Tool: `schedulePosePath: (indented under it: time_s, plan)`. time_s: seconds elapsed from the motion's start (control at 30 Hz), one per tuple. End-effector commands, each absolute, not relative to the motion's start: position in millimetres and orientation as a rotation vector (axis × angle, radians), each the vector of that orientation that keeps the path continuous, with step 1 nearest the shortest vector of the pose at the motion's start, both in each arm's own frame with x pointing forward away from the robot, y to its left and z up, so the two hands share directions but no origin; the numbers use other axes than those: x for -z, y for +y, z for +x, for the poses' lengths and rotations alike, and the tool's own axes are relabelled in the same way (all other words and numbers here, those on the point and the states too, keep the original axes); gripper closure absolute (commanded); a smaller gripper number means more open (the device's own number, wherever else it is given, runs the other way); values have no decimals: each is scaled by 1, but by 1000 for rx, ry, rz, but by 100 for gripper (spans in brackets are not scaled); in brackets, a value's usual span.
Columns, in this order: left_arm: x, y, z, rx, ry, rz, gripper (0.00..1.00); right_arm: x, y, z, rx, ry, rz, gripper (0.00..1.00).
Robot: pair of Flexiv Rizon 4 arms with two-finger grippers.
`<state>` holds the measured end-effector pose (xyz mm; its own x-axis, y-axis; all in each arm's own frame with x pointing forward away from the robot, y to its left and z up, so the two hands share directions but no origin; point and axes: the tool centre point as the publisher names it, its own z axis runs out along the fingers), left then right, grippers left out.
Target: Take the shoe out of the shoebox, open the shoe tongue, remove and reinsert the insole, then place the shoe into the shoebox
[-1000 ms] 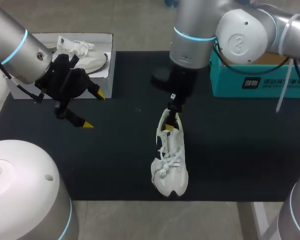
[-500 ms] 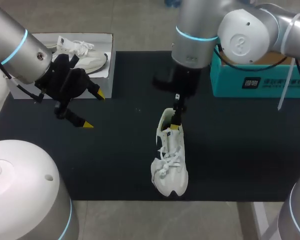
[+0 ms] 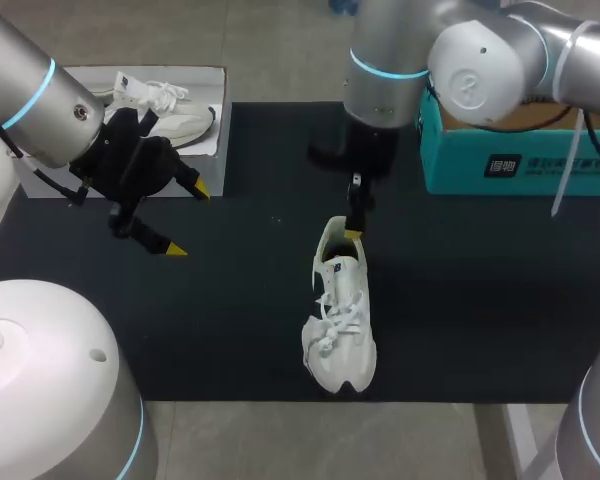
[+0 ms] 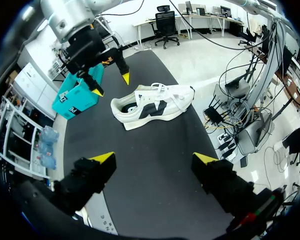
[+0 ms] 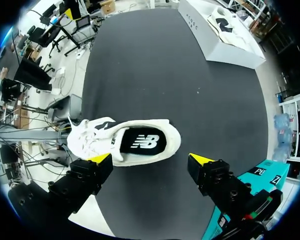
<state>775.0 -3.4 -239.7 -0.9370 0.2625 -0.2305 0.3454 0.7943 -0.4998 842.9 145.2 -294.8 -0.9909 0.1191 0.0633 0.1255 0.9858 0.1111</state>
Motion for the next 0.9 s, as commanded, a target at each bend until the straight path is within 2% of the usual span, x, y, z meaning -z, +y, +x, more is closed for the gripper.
schedulePosePath:
  time_s: [0.03, 0.9]
  plan:
    - [240, -3, 775, 828, 2834, 482, 0, 309, 151, 865, 171, -3032, -176, 0]
    - [240, -3, 775, 828, 2834, 482, 0, 361, 161, 873, 208, -3003, -221, 0]
